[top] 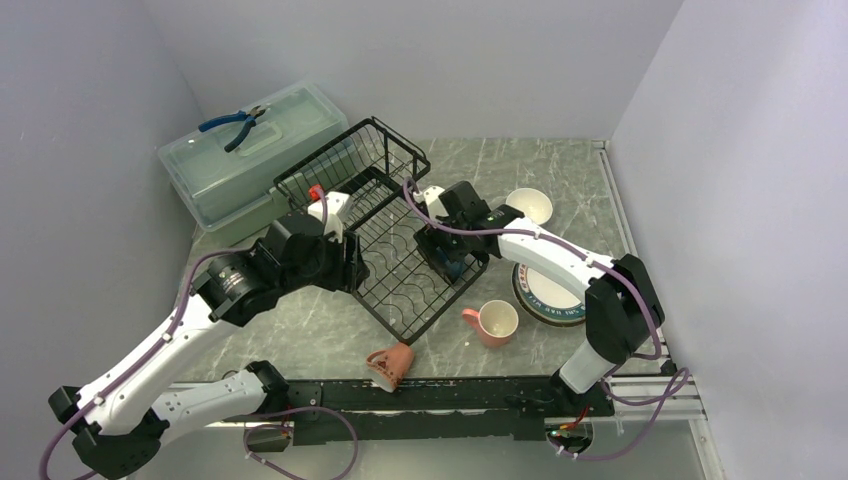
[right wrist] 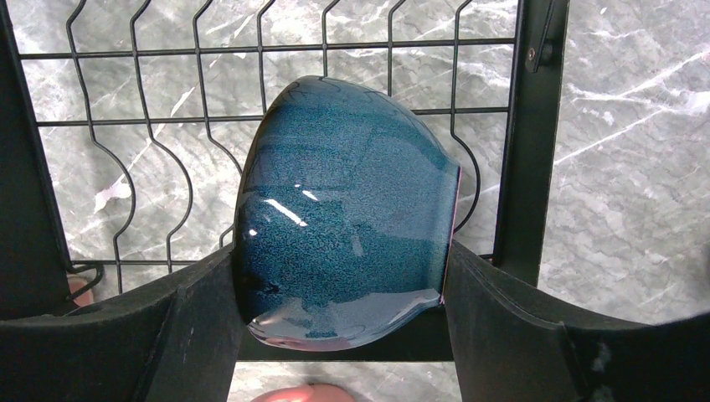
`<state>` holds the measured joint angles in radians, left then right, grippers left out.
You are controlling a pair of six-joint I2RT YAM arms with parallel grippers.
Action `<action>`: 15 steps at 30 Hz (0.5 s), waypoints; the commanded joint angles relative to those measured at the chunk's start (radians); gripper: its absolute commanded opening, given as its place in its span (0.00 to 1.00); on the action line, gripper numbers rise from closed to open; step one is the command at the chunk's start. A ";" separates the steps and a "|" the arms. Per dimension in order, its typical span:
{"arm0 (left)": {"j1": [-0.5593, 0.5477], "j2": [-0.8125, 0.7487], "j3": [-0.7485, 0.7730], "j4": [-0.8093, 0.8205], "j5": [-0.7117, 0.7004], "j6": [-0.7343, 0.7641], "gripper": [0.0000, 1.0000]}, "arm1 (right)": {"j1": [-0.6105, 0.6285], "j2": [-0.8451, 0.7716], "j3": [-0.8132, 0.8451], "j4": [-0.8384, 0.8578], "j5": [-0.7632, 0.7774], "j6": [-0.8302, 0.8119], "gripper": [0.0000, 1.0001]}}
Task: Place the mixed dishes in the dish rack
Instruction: Insert the bowl into the dish rack.
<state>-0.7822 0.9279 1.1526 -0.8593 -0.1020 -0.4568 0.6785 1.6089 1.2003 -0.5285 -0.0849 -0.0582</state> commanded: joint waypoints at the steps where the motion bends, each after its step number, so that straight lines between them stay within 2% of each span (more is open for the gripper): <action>1: 0.003 0.010 0.041 0.015 0.010 0.006 0.57 | -0.006 0.020 0.034 0.038 -0.011 0.018 0.05; 9: 0.003 0.024 0.041 0.024 0.017 -0.003 0.57 | -0.016 0.006 0.026 0.055 0.007 0.028 0.37; 15: 0.003 0.032 0.049 0.022 0.017 -0.005 0.57 | -0.023 0.008 0.021 0.064 0.004 0.036 0.48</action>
<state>-0.7822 0.9573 1.1564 -0.8585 -0.0975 -0.4576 0.6636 1.6093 1.2015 -0.5285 -0.0872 -0.0414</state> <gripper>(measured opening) 0.575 0.777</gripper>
